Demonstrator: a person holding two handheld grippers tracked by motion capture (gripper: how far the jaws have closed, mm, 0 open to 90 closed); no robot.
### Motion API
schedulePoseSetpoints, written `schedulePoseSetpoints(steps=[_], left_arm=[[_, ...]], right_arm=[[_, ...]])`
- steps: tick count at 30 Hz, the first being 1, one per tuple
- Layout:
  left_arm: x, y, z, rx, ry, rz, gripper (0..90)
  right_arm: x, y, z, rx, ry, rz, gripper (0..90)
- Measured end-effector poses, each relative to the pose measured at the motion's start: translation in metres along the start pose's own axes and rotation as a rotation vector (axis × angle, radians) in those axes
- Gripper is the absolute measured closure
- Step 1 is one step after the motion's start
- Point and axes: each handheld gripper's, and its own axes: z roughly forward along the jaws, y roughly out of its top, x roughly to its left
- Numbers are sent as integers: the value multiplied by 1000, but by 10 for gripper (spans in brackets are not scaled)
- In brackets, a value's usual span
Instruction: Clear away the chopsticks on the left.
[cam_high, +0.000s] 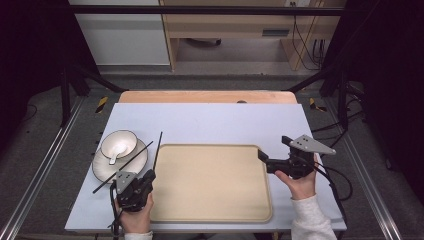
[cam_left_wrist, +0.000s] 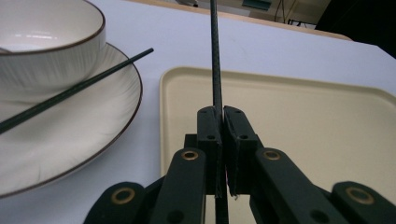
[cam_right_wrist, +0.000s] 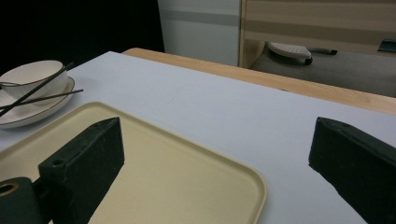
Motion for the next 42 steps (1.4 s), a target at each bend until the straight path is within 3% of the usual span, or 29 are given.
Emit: schedulePoseSetpoints(steps=[6, 12, 26, 42], left_arm=[[1, -15, 9, 11, 22, -18, 854], [-2, -23, 18, 38, 35, -5, 854], [-6, -24, 21, 110, 80, 29, 854], [-5, -28, 25, 169, 82, 37, 851]], right_arm=[[1, 0, 1, 6, 3, -7, 35], [1, -1, 2, 7, 2, -7, 36], [2, -1, 3, 15, 2, -10, 38], [2, -2, 5, 22, -1, -13, 37]])
